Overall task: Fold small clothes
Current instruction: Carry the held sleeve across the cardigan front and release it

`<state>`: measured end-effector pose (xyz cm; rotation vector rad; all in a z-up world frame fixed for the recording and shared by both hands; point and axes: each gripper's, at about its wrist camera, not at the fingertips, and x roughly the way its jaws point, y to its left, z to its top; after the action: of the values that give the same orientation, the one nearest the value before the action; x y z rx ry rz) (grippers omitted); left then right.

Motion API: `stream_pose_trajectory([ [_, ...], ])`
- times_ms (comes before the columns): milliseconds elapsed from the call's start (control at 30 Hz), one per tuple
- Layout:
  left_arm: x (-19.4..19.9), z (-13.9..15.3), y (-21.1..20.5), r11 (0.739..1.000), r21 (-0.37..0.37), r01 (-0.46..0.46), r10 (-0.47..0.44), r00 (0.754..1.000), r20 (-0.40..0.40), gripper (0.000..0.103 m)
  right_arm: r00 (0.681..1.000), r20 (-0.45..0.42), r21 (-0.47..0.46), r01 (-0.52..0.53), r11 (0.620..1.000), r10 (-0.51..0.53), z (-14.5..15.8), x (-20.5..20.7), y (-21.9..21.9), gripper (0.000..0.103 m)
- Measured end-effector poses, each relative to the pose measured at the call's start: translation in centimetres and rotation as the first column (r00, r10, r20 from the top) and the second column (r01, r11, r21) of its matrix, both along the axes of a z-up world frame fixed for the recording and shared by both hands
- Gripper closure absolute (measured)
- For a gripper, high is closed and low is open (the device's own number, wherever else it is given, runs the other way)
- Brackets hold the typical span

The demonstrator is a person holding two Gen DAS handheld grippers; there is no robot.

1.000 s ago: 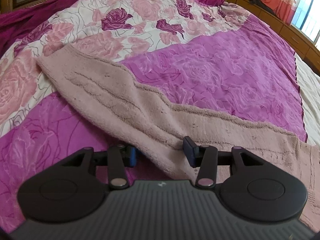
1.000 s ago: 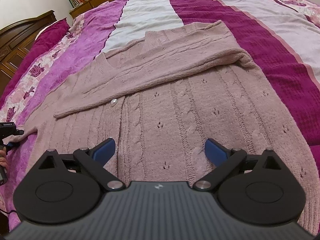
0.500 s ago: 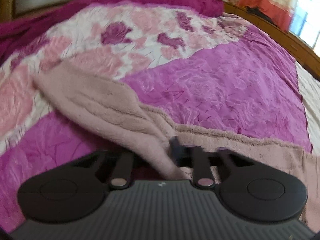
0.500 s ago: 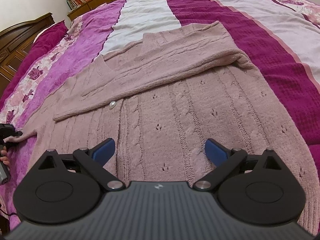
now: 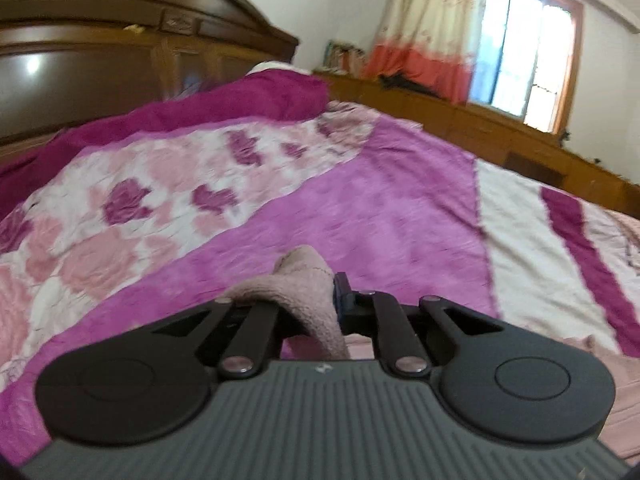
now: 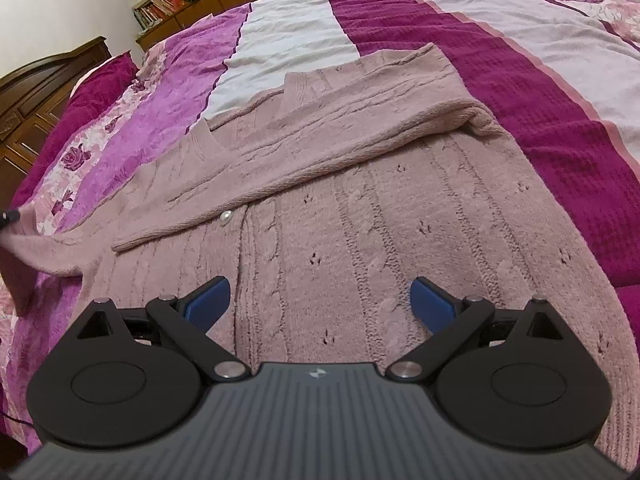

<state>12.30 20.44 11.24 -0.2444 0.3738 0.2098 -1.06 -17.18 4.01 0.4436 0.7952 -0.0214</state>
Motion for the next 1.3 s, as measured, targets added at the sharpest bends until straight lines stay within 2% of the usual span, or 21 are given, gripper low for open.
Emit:
stream_pose_trajectory([
  [167,-0.1,1.3,-5.4,0.995,0.001,0.105,-0.105,0.994,0.041,0.094,1.0,0.008,0.017,0.019,1.0,-0.019,0.1,-0.5,-0.7,0.003],
  [333,0.1,0.9,-11.2,0.975,0.028,0.222,-0.223,0.974,0.031,0.094,0.999,0.014,0.036,0.044,0.998,-0.045,0.1,-1.0,-1.6,0.003],
  [500,0.7,-1.2,-15.8,0.953,0.037,0.302,-0.301,0.953,-0.032,0.094,0.997,0.023,0.062,0.066,0.996,-0.068,0.1,-1.4,-2.5,0.003],
  [633,1.0,-3.3,-18.0,0.937,0.081,0.341,-0.333,0.938,-0.092,0.093,0.996,0.022,0.081,0.084,0.993,-0.086,-0.2,-1.6,-3.4,0.003],
  [900,0.6,-6.7,-18.9,0.91,0.029,0.415,-0.399,0.89,-0.22,0.092,0.996,0.027,0.09,0.085,0.992,-0.088,-0.5,-1.7,-3.6,0.003],
  [933,0.6,-7.0,-19.1,0.905,0.02,0.425,-0.408,0.88,-0.241,0.089,0.996,0.029,0.091,0.085,0.992,-0.088,-0.5,-1.7,-3.6,0.003],
  [967,0.4,-7.3,-19.1,0.903,0.009,0.429,-0.413,0.874,-0.257,0.078,0.996,0.03,0.093,0.085,0.992,-0.089,-0.5,-1.8,-3.6,0.003],
  [1067,0.2,-7.8,-18.9,0.897,-0.05,0.44,-0.435,0.853,-0.288,0.055,0.995,0.031,0.102,0.088,0.991,-0.092,-0.5,-1.8,-3.7,0.003],
  [1300,-0.7,-7.1,-19.3,0.884,-0.018,0.466,-0.446,0.833,-0.329,0.047,0.995,0.037,0.111,0.086,0.99,-0.09,-0.3,-2.0,-3.7,0.003],
])
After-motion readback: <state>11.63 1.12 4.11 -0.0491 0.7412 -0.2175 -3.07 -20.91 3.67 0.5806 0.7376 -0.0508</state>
